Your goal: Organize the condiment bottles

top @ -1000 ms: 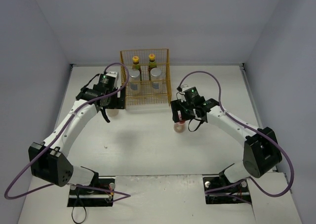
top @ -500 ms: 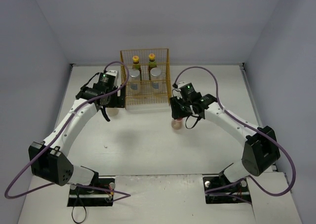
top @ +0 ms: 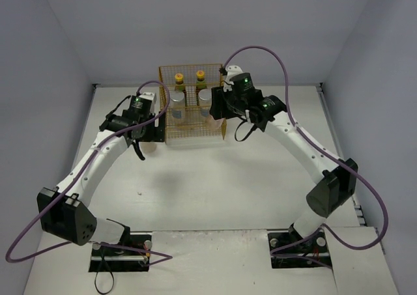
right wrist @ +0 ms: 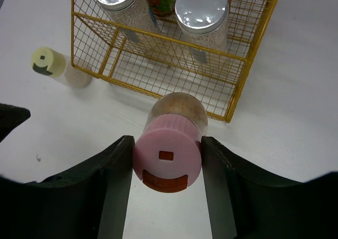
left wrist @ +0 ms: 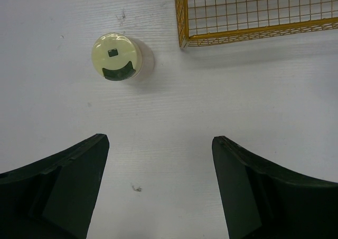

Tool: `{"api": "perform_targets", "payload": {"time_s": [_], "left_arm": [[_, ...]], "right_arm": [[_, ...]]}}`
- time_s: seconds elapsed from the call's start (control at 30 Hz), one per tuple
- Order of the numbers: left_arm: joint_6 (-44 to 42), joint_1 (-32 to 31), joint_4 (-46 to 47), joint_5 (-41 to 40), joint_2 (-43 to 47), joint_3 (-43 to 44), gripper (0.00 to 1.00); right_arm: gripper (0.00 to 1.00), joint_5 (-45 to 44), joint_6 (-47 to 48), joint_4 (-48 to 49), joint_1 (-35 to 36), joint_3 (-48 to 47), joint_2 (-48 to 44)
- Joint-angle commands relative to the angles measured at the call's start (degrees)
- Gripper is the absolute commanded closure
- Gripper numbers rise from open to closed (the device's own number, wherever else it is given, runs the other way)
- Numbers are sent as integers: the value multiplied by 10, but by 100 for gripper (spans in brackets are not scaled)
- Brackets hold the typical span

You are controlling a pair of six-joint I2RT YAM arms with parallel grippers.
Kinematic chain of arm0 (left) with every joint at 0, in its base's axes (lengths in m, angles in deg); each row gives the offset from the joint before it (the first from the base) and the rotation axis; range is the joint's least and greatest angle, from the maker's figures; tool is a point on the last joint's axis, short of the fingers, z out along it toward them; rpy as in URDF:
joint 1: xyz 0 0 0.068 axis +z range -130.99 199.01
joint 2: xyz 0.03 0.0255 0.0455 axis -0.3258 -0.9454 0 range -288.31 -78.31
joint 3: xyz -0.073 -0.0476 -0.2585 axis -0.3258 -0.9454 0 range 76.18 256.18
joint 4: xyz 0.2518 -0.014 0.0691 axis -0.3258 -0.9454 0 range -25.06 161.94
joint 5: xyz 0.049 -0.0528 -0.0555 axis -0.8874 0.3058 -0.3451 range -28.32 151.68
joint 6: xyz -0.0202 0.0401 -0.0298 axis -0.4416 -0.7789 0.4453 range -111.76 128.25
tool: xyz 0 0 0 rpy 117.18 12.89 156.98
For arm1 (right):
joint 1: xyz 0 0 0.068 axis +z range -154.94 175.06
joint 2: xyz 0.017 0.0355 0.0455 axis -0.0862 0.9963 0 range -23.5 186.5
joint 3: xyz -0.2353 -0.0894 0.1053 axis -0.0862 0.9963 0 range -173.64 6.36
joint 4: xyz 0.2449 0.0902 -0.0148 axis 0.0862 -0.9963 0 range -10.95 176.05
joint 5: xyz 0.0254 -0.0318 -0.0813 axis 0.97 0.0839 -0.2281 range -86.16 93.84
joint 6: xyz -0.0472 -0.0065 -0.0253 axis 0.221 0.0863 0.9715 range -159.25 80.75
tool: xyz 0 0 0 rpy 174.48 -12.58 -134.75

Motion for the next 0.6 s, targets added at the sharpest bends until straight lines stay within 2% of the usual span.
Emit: {"api": "perform_targets", "payload": {"time_s": [0.0,0.23,0.57], "left_arm": [[10,5,8,-6,29,15,20],[13,5,6,-9,46,1,20],[15,5,4,-5,63,-13,20]], "right_arm": [[100,-16,-9,33,1,-42,36],[100,-46,-11,107,0,-17,58],[100,-70,-5,108,-1,-44,79]]}}
